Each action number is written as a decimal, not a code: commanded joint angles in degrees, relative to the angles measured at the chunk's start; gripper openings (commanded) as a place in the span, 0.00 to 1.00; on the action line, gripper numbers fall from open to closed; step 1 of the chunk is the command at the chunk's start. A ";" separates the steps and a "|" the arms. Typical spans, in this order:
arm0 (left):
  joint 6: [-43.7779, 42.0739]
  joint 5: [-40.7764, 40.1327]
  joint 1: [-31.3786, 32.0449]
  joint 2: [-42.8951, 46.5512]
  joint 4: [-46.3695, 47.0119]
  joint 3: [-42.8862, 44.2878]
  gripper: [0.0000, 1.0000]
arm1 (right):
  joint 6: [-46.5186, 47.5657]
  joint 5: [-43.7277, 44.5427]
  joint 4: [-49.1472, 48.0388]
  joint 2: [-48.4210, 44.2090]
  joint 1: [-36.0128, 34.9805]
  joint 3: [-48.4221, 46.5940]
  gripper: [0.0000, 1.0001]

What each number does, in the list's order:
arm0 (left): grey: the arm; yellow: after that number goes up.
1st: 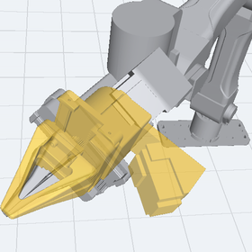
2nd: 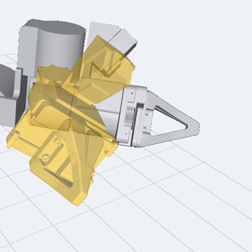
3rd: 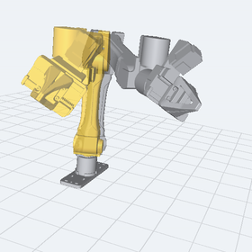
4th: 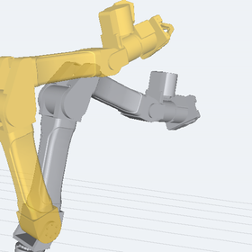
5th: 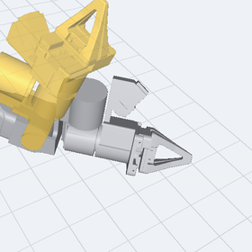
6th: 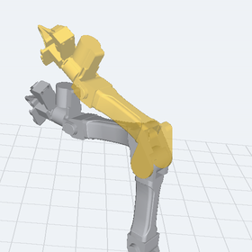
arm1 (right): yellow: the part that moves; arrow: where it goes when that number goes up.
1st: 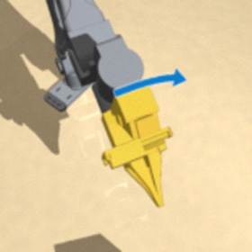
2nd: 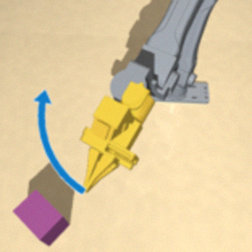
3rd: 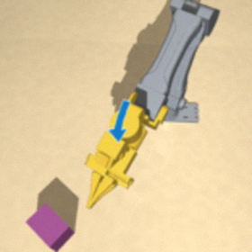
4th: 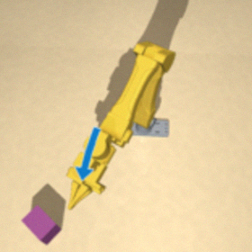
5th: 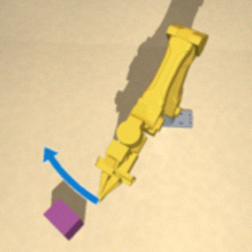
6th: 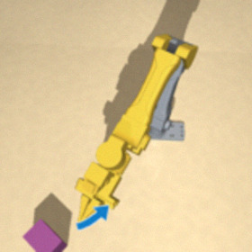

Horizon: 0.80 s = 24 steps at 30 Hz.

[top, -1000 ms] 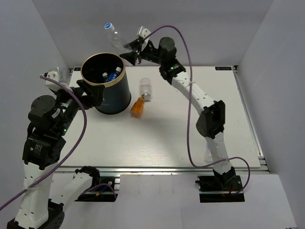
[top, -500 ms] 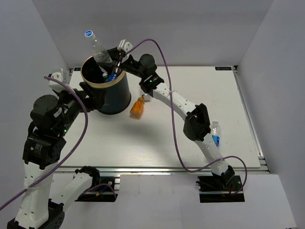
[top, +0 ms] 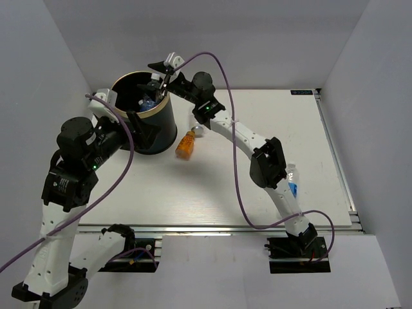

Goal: Put the plastic bottles in the bin

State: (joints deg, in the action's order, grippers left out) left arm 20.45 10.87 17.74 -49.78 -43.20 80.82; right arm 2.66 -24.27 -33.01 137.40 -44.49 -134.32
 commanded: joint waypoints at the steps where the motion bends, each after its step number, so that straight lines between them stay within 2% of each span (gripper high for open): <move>1: -2.16 4.85 -0.33 -1.02 1.80 -1.18 1.00 | 2.26 4.04 -2.06 -8.45 1.86 3.26 0.86; 5: -4.36 7.50 0.36 -3.21 4.35 -5.75 1.00 | 3.84 6.07 1.80 -15.31 7.46 7.21 0.86; 6: -4.89 9.58 0.37 -5.22 4.87 -6.28 1.00 | 4.20 7.21 5.47 -18.54 8.10 7.93 0.86; 9: -6.12 13.45 0.89 -9.44 5.93 -7.60 0.98 | 5.17 10.99 11.64 -23.30 12.40 11.88 0.79; 10: -6.12 13.47 0.90 -12.07 6.72 -8.13 0.98 | 5.08 11.96 17.31 -25.67 14.15 13.63 0.75; 12: -7.43 13.99 2.56 -14.28 7.25 -8.13 0.96 | 4.99 14.42 21.39 -28.32 16.71 16.10 0.60; 13: -7.44 13.48 3.09 -15.51 7.86 -7.61 0.96 | 4.73 14.69 26.55 -32.86 18.37 18.72 0.50; 14: -8.40 12.95 3.62 -18.22 7.87 -6.56 0.96 | 4.81 14.61 28.16 -34.21 19.95 21.88 0.29; 15: -9.45 12.25 4.84 -19.81 7.35 -4.90 0.96 | 5.34 14.00 29.40 -39.09 21.45 26.09 0.18; 16: -10.07 11.63 5.55 -21.57 5.86 -3.92 0.96 | 6.04 12.51 32.72 -40.97 21.81 28.30 0.10; 17: -10.69 9.36 6.34 -23.50 4.80 -2.78 0.95 | 6.57 11.28 32.92 -42.64 23.03 34.85 0.06; 18: -11.47 8.12 8.00 -27.00 3.92 -1.03 0.95 | 7.01 9.61 36.76 -44.22 24.00 36.74 0.09; 19: -11.48 6.54 8.88 -28.60 2.78 -0.32 0.95 | 7.71 9.07 40.01 -48.76 24.27 38.33 0.16; 20: -12.18 2.70 9.68 -30.19 2.25 0.30 0.95 | 8.41 8.20 41.53 -50.11 25.06 42.70 0.29; 21: -12.97 1.27 10.99 -32.81 2.24 0.92 0.95 | 8.85 7.41 44.24 -52.65 25.59 44.22 0.46; 24: -14.20 -4.89 12.84 -36.69 1.72 1.45 0.95 | 10.52 7.66 47.16 -59.08 27.17 52.48 0.66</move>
State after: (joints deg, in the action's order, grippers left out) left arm 9.06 13.26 28.91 -84.64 -39.29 80.38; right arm 10.66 -15.03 6.24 83.26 -18.59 -86.96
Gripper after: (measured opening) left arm 0.956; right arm 0.614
